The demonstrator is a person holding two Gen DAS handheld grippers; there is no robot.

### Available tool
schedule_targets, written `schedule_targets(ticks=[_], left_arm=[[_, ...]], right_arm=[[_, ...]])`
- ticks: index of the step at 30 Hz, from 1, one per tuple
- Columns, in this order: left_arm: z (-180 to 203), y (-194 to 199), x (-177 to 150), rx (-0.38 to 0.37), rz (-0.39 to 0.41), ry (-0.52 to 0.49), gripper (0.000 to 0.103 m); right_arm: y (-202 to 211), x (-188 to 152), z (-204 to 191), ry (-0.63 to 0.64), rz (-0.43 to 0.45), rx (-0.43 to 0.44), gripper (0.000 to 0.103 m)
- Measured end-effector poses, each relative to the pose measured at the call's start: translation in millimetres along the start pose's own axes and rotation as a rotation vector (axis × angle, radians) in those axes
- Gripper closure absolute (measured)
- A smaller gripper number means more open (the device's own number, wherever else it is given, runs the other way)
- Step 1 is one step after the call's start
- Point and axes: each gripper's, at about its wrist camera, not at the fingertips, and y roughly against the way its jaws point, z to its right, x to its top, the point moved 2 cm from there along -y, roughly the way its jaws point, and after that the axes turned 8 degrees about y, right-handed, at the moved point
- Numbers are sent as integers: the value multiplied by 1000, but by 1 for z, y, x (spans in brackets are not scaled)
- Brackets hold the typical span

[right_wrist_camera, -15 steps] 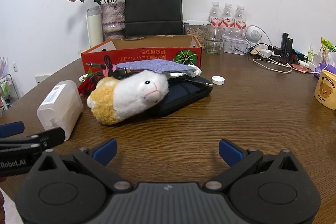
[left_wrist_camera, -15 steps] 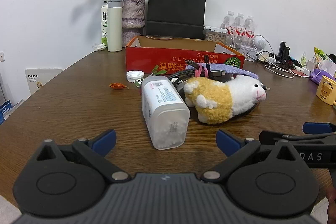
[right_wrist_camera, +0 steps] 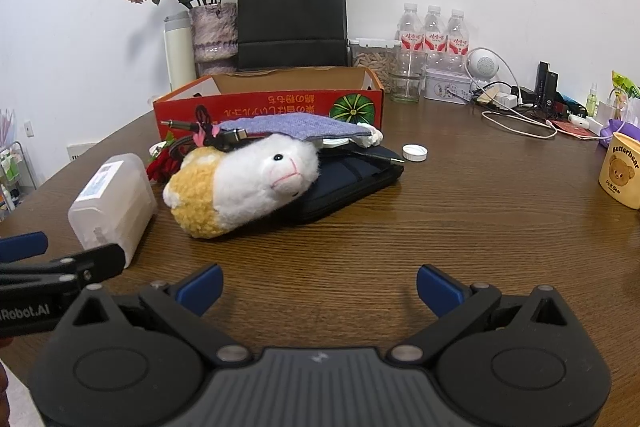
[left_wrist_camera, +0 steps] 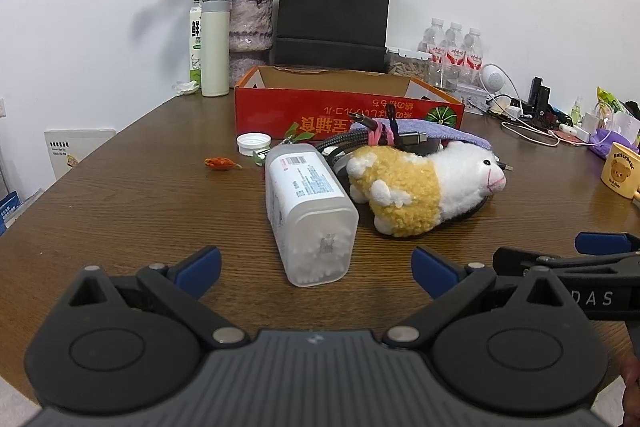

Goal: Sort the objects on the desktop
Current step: 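Grasp the white plastic container with the left tool while the right tool grasps the plush hamster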

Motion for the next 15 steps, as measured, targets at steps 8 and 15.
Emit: schedule_targets(ticks=[8,15], left_arm=[[0,-20,23,1,-20,55,0],[-2,-39,39,27,-12,82,0]], right_arm=[[-12,13,11,-7,5,-4,0],[-28,40,11,-13,37,62,1]])
